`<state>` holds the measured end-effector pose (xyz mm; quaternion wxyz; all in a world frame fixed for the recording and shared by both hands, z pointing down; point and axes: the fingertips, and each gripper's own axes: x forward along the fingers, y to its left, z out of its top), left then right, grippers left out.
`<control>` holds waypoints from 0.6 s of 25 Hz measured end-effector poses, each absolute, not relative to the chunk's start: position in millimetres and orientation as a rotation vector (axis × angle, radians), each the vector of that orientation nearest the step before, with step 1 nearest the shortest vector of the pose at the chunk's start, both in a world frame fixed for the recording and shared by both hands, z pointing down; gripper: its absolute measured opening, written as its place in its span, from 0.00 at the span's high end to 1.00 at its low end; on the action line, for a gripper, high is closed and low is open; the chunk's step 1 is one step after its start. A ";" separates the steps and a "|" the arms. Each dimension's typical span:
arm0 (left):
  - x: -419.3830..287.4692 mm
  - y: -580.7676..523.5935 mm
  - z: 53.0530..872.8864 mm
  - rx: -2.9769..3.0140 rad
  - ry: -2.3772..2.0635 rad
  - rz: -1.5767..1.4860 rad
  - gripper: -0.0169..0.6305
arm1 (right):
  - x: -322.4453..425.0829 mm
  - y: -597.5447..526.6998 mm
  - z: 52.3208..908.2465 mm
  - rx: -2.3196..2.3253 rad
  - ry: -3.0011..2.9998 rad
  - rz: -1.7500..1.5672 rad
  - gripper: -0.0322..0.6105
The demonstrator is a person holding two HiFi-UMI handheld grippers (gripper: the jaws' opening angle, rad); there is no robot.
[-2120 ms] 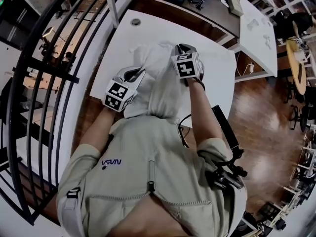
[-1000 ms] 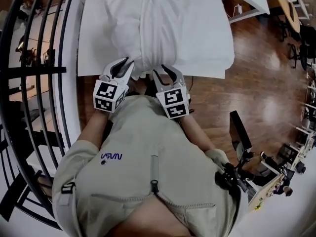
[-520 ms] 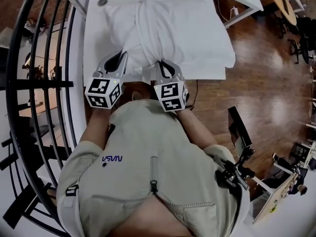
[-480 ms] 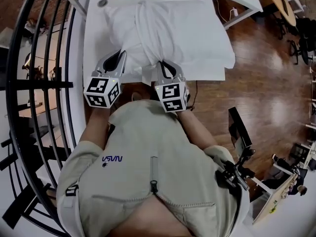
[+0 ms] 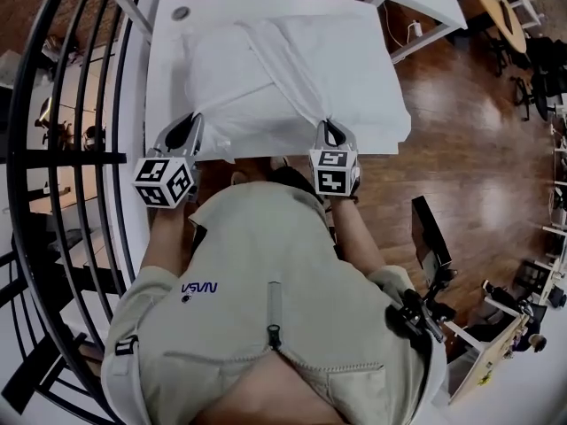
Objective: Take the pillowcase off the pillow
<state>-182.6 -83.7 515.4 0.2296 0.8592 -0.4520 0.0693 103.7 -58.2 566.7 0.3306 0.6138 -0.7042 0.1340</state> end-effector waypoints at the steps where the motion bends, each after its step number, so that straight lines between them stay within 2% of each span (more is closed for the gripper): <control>1: -182.1 -78.3 526.1 2.339 -1.235 0.191 0.92 | 103.4 -56.6 573.3 1.593 -1.832 0.373 0.94; 7: -177.0 -62.2 565.5 2.296 -1.196 0.236 0.92 | 99.6 -51.5 598.4 1.526 -1.815 0.468 0.94; 10: -161.9 -55.1 557.7 2.400 -1.090 0.283 0.85 | 103.2 -48.1 598.6 1.501 -1.827 0.502 0.93; 13: -157.7 -55.6 526.2 2.520 -1.030 0.304 0.73 | 98.8 -43.7 584.6 1.462 -1.882 0.525 0.85; 15: -160.1 -67.7 498.6 2.569 -1.068 0.267 0.73 | 91.1 -40.1 565.2 1.426 -1.950 0.532 0.80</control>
